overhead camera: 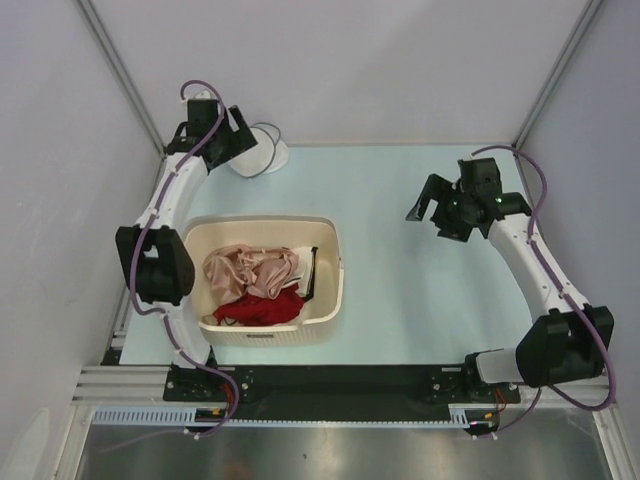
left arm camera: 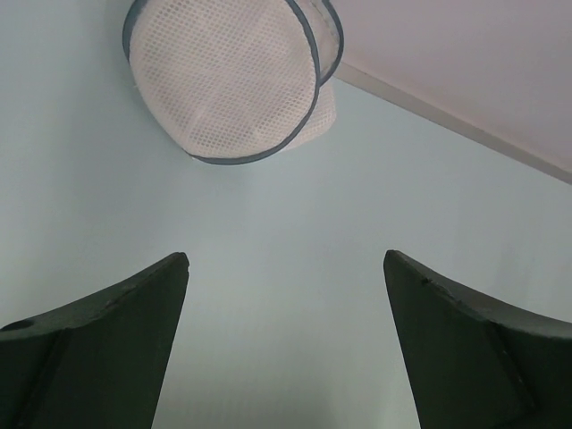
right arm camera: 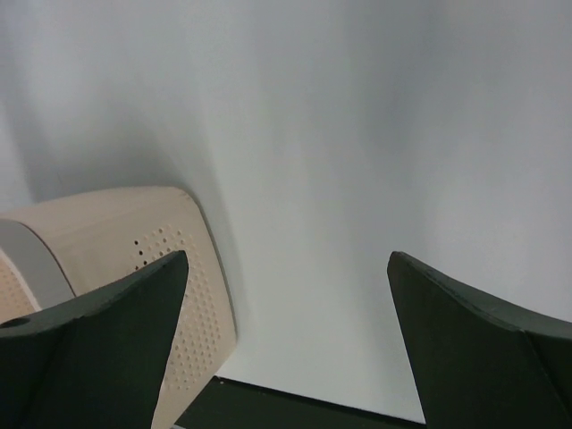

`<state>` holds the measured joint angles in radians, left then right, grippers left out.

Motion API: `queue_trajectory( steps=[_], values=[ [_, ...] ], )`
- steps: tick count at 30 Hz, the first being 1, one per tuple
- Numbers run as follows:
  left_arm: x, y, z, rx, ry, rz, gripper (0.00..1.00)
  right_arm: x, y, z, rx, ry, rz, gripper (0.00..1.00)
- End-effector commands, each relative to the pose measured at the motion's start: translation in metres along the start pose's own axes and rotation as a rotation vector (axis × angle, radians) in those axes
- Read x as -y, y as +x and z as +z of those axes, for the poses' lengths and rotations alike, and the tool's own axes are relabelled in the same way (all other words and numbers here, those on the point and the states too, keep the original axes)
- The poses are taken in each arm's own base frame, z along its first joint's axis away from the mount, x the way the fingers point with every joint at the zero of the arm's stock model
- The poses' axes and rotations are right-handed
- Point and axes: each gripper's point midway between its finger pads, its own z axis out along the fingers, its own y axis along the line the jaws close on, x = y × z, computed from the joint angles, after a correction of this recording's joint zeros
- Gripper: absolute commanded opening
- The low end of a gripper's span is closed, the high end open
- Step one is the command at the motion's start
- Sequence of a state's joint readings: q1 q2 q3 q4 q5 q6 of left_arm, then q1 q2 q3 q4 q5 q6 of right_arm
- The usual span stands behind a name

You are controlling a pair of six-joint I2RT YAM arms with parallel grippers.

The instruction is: Place the bra in the laundry bag and zip it closed

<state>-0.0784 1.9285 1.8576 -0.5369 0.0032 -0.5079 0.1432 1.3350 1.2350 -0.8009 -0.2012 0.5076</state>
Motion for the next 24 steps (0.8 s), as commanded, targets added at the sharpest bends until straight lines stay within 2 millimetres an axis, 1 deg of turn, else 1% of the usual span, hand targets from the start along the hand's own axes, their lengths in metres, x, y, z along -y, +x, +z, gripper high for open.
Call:
queue_trajectory(
  steps=[1, 2, 3, 4, 5, 6, 7, 8, 9, 10, 11, 12, 13, 14, 15, 16, 17, 18, 19, 20, 21, 22, 23, 24],
  values=[
    [0.010, -0.048, -0.059, 0.197, 0.018, -0.037, 0.98, -0.051, -0.058, 0.039, 0.181, -0.144, -0.083, 1.00],
    [0.009, -0.049, -0.072, 0.213, 0.018, -0.034, 0.98, -0.060, -0.059, 0.050, 0.185, -0.157, -0.098, 1.00],
    [0.007, -0.049, -0.077, 0.214, 0.016, -0.010, 0.99, -0.069, -0.069, 0.056, 0.210, -0.166, -0.104, 1.00],
    [0.005, -0.045, -0.083, 0.201, 0.011, 0.007, 0.99, -0.073, -0.073, 0.081, 0.209, -0.161, -0.095, 1.00],
    [-0.002, -0.039, -0.086, 0.182, -0.001, 0.018, 1.00, -0.083, -0.073, 0.091, 0.202, -0.180, -0.100, 1.00],
    [-0.004, -0.041, -0.103, 0.193, 0.008, 0.034, 1.00, -0.091, -0.075, 0.102, 0.199, -0.195, -0.100, 1.00],
    [-0.005, -0.033, -0.108, 0.167, 0.039, 0.041, 1.00, -0.107, -0.088, 0.109, 0.232, -0.225, -0.106, 1.00],
    [-0.020, -0.015, -0.106, 0.120, 0.035, 0.047, 1.00, -0.112, -0.076, 0.138, 0.187, -0.221, -0.107, 1.00],
    [-0.018, -0.014, -0.126, 0.132, 0.075, 0.056, 1.00, -0.120, -0.073, 0.151, 0.174, -0.232, -0.109, 1.00],
    [-0.018, -0.004, -0.130, 0.114, 0.101, 0.077, 1.00, -0.137, -0.083, 0.156, 0.194, -0.265, -0.116, 1.00],
    [-0.040, 0.008, -0.132, 0.092, 0.063, 0.100, 1.00, -0.138, -0.071, 0.180, 0.160, -0.255, -0.112, 1.00],
    [-0.045, 0.009, -0.154, 0.120, 0.042, 0.121, 1.00, -0.151, -0.064, 0.187, 0.156, -0.280, -0.130, 1.00],
    [-0.052, 0.013, -0.164, 0.133, 0.018, 0.141, 0.99, -0.168, -0.071, 0.189, 0.191, -0.314, -0.144, 1.00],
    [-0.070, 0.023, -0.166, 0.127, -0.049, 0.170, 1.00, -0.174, -0.072, 0.195, 0.200, -0.321, -0.149, 1.00],
    [-0.081, 0.033, -0.171, 0.109, -0.096, 0.172, 1.00, -0.178, -0.064, 0.209, 0.180, -0.320, -0.136, 1.00],
    [-0.088, 0.040, -0.178, 0.106, -0.125, 0.167, 1.00, -0.185, -0.063, 0.215, 0.176, -0.332, -0.128, 1.00],
    [-0.104, 0.060, -0.175, 0.062, -0.174, 0.136, 1.00, -0.199, -0.072, 0.212, 0.196, -0.360, -0.122, 1.00],
    [-0.114, 0.075, -0.180, 0.018, -0.207, 0.124, 1.00, -0.199, -0.067, 0.220, 0.177, -0.350, -0.095, 1.00],
    [-0.120, 0.082, -0.186, 0.008, -0.230, 0.111, 1.00, -0.202, -0.067, 0.220, 0.171, -0.346, -0.087, 1.00],
    [-0.132, 0.091, -0.189, -0.010, -0.262, 0.079, 0.97, -0.202, -0.064, 0.219, 0.165, -0.343, -0.075, 1.00],
    [-0.135, 0.097, -0.195, -0.022, -0.261, 0.067, 0.95, -0.205, -0.064, 0.211, 0.165, -0.351, -0.065, 1.00],
    [-0.139, 0.100, -0.199, -0.021, -0.273, 0.057, 0.93, -0.208, -0.057, 0.207, 0.150, -0.354, -0.073, 1.00],
    [-0.145, 0.105, -0.205, -0.015, -0.298, 0.024, 0.91, -0.209, -0.055, 0.202, 0.148, -0.353, -0.077, 1.00],
    [-0.151, 0.114, -0.207, -0.036, -0.330, 0.006, 0.90, -0.200, -0.046, 0.203, 0.130, -0.328, -0.077, 1.00]
  ],
)
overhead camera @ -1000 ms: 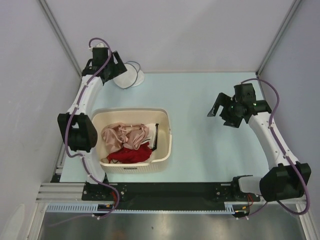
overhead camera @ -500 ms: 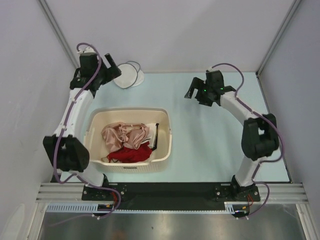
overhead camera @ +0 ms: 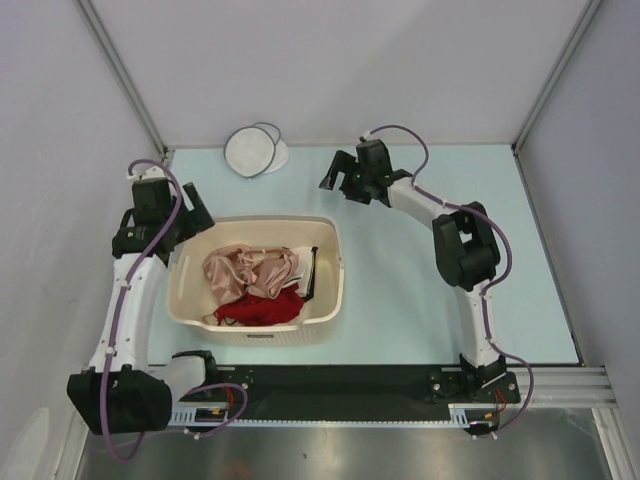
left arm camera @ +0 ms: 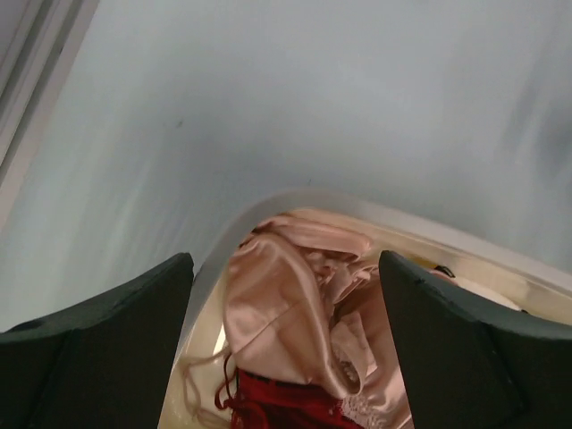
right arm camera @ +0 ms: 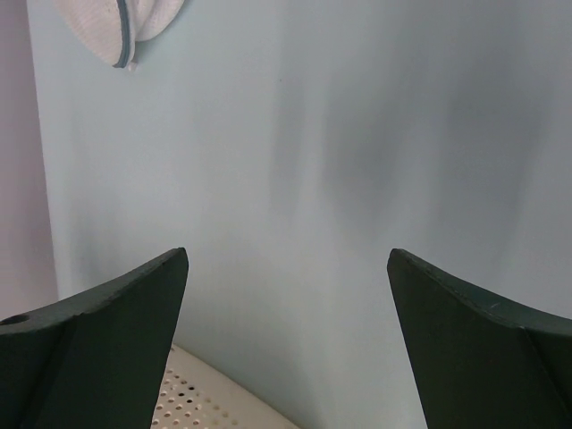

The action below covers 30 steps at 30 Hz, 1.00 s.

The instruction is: Place the bra in the laundry bag and zip it closed

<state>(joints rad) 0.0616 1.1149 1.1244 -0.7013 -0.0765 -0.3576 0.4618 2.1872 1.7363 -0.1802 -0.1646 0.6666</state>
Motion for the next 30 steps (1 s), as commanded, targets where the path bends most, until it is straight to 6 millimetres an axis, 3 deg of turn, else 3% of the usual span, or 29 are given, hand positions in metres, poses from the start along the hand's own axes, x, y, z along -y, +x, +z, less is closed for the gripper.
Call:
queue_trajectory(
  steps=[1, 3, 6, 10, 13, 15, 16, 17, 21, 23, 26, 30],
  values=[
    [-0.034, 0.033, -0.015, -0.065, -0.132, -0.077, 0.88, -0.035, -0.024, -0.036, 0.083, -0.054, 0.016, 1.00],
    [-0.043, 0.049, -0.017, -0.107, -0.164, -0.135, 0.86, -0.023, -0.010, -0.040, 0.066, -0.035, 0.025, 1.00],
    [-0.067, 0.061, -0.019, -0.135, -0.282, -0.173, 0.86, -0.023, -0.011, -0.054, 0.075, -0.042, 0.037, 1.00],
    [-0.084, 0.058, -0.026, -0.115, -0.380, -0.178, 0.79, -0.021, -0.006, -0.069, 0.062, -0.045, 0.032, 1.00],
    [-0.103, 0.063, -0.024, -0.120, -0.461, -0.192, 0.65, -0.021, -0.004, -0.086, 0.065, -0.046, 0.027, 1.00],
    [-0.118, 0.063, -0.024, -0.117, -0.522, -0.205, 0.49, -0.021, -0.014, -0.103, 0.097, -0.047, 0.027, 1.00],
    [-0.130, 0.062, -0.023, -0.126, -0.555, -0.216, 0.36, -0.021, -0.013, -0.107, 0.097, -0.047, 0.030, 1.00],
    [-0.135, 0.058, -0.022, -0.125, -0.565, -0.222, 0.30, -0.015, -0.010, -0.110, 0.093, -0.039, 0.037, 1.00],
    [-0.166, 0.032, -0.027, -0.080, -0.643, -0.229, 0.21, -0.013, -0.009, -0.136, 0.099, -0.038, 0.033, 1.00],
    [-0.180, 0.012, -0.033, -0.023, -0.710, -0.185, 0.01, -0.005, 0.001, -0.141, 0.089, -0.025, 0.034, 1.00],
    [-0.185, -0.006, -0.025, 0.004, -0.726, -0.124, 0.00, -0.004, 0.008, -0.153, 0.087, -0.032, 0.033, 0.99],
    [-0.186, -0.004, -0.017, -0.036, -0.729, -0.082, 0.00, 0.006, 0.018, -0.159, 0.076, -0.014, 0.019, 1.00]
  ],
)
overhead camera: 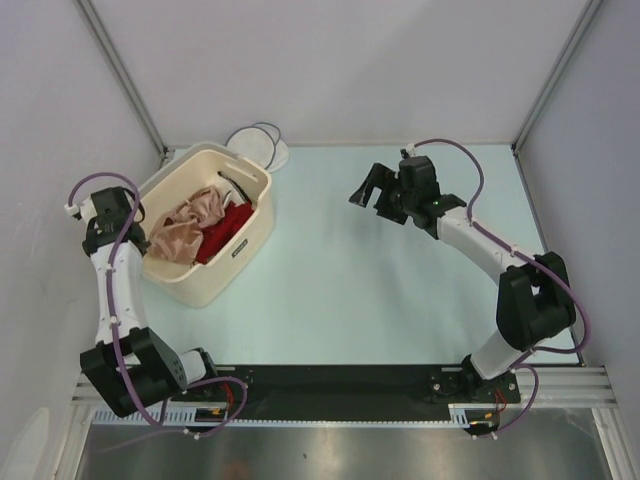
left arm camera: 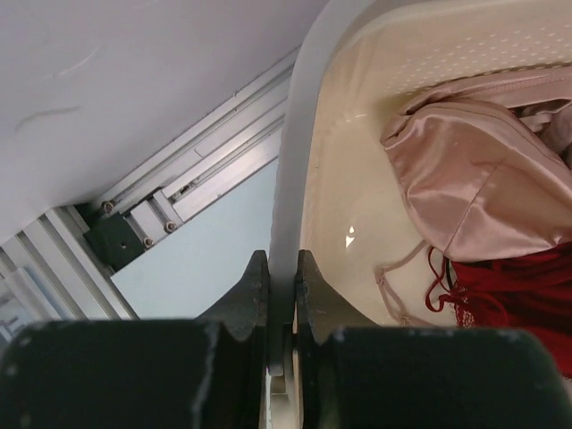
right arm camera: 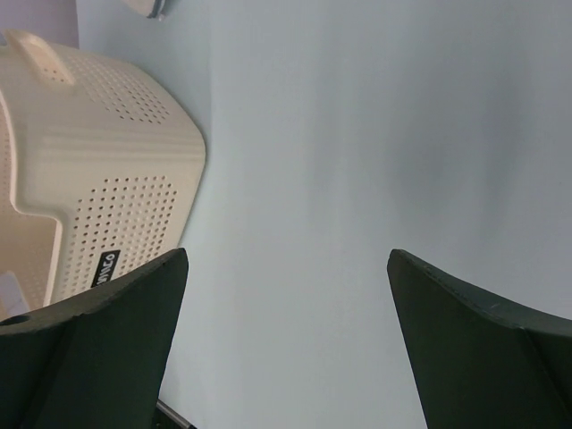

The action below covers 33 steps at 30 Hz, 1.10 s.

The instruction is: Place the bra in the laundry bag and zip it closed

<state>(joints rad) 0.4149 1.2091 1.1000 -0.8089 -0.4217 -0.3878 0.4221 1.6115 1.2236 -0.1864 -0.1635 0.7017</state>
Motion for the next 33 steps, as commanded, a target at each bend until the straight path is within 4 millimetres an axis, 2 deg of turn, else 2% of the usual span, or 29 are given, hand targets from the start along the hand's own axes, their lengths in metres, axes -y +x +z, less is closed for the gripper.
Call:
queue_trajectory(
  steps=[1, 3, 8, 11, 14, 16, 20, 21, 22, 23, 24, 25, 26, 27, 28, 29, 30, 31, 33],
  values=[
    [-0.016, -0.015, -0.001, 0.058, -0.088, 0.094, 0.00, 0.003, 0.000, -0.011, 0.013, 0.001, -0.029, 1.00],
    [-0.020, -0.013, -0.008, 0.080, -0.068, 0.050, 0.00, 0.005, -0.001, -0.012, 0.012, 0.007, -0.030, 1.00],
    [-0.049, 0.017, -0.014, 0.024, -0.174, -0.015, 0.00, 0.007, 0.008, -0.015, -0.008, 0.013, -0.025, 1.00],
    [-0.053, 0.018, -0.016, 0.031, -0.185, -0.021, 0.00, 0.015, 0.017, -0.016, -0.025, 0.030, -0.022, 1.00],
    [-0.056, 0.007, -0.021, 0.057, -0.198, -0.026, 0.00, 0.017, 0.020, -0.017, -0.032, 0.034, -0.021, 1.00],
    [-0.057, -0.003, -0.028, 0.087, -0.186, -0.021, 0.10, 0.015, 0.022, -0.017, -0.036, 0.030, -0.029, 1.00],
    [-0.041, -0.018, -0.045, 0.113, -0.062, 0.048, 0.50, 0.011, 0.027, -0.017, -0.049, 0.024, -0.047, 1.00],
    [-0.034, -0.023, -0.049, 0.127, -0.045, 0.087, 0.58, 0.012, 0.029, -0.016, -0.054, 0.026, -0.048, 1.00],
    [-0.028, -0.038, -0.058, 0.163, -0.024, 0.087, 0.59, 0.011, 0.030, -0.017, -0.055, 0.026, -0.051, 1.00],
    [-0.019, -0.044, -0.060, 0.166, 0.001, 0.109, 0.65, 0.012, 0.032, -0.018, -0.061, 0.030, -0.051, 1.00],
    [-0.006, -0.051, -0.066, 0.180, 0.037, 0.135, 0.77, 0.013, 0.034, -0.017, -0.065, 0.035, -0.053, 1.00],
    [0.002, -0.069, -0.081, 0.221, 0.061, 0.122, 0.78, 0.013, 0.035, -0.018, -0.065, 0.036, -0.057, 1.00],
    [0.011, -0.075, -0.088, 0.237, 0.084, 0.131, 0.78, 0.014, 0.035, -0.018, -0.064, 0.039, -0.059, 1.00],
    [0.031, -0.079, -0.094, 0.246, 0.124, 0.152, 0.78, 0.014, 0.034, -0.018, -0.061, 0.039, -0.059, 1.00],
    [0.045, -0.096, -0.114, 0.304, 0.178, 0.135, 0.78, 0.013, 0.033, -0.018, -0.060, 0.038, -0.060, 1.00],
    [0.061, -0.103, -0.125, 0.338, 0.228, 0.144, 0.79, 0.014, 0.034, -0.018, -0.063, 0.045, -0.060, 1.00],
    [0.094, -0.103, -0.141, 0.378, 0.326, 0.209, 0.79, 0.014, 0.033, -0.018, -0.061, 0.045, -0.062, 1.00],
    [0.122, -0.117, -0.159, 0.438, 0.427, 0.208, 0.79, 0.014, 0.032, -0.018, -0.057, 0.045, -0.060, 0.99],
    [0.168, -0.112, -0.184, 0.472, 0.541, 0.280, 0.80, 0.014, 0.030, -0.018, -0.050, 0.047, -0.059, 1.00]
  ],
)
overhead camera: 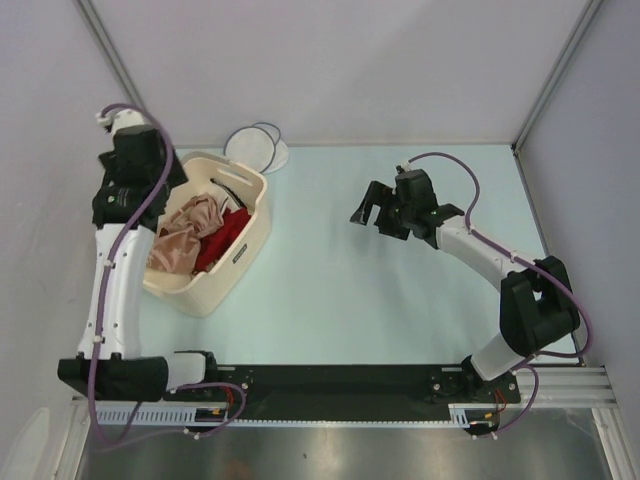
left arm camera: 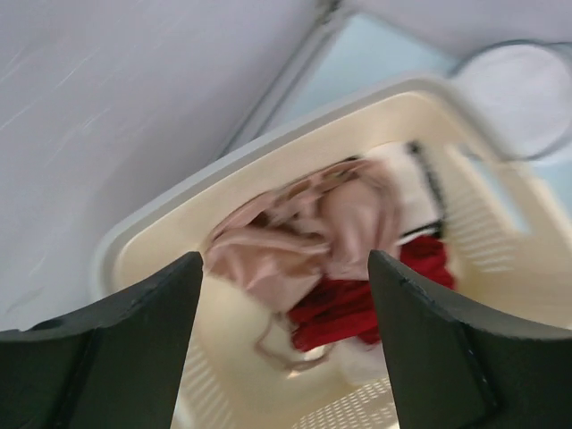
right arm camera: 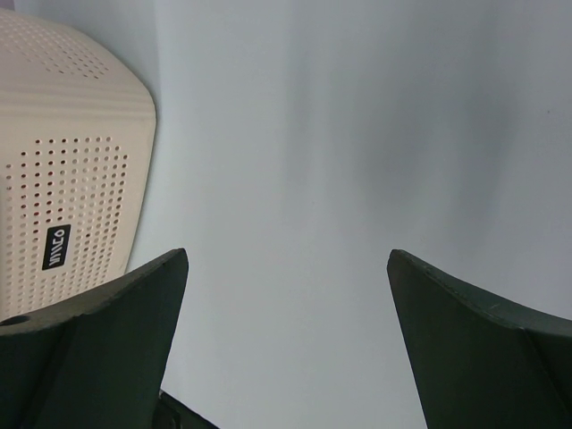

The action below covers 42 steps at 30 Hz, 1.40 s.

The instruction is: Place the bra in the laundry bag and zip it closed

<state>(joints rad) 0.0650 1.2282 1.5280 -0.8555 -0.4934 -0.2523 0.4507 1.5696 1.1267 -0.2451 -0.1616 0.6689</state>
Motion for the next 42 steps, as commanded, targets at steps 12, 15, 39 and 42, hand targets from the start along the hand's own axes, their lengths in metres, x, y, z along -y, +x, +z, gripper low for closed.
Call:
queue_trajectory(
  steps=[12, 15, 39, 42],
  values=[
    [0.304, -0.030, 0.039, 0.155, 0.388, 0.258, 0.86, -0.001, -0.049, -0.001, 0.100, -0.010, 0.008, 1.00],
    [0.313, -0.021, 0.055, 0.114, 0.337, 0.213, 0.86, -0.007, -0.057, 0.021, 0.099, -0.034, 0.002, 1.00],
    [0.367, -0.030, 0.060, 0.185, 0.544, 0.199, 0.84, -0.103, -0.127, 0.207, 0.397, -0.261, 0.098, 1.00],
    [0.390, -0.014, 0.076, 0.168, 0.585, 0.237, 0.85, -0.081, -0.120, 0.180, 0.339, -0.205, 0.110, 1.00]
  ],
)
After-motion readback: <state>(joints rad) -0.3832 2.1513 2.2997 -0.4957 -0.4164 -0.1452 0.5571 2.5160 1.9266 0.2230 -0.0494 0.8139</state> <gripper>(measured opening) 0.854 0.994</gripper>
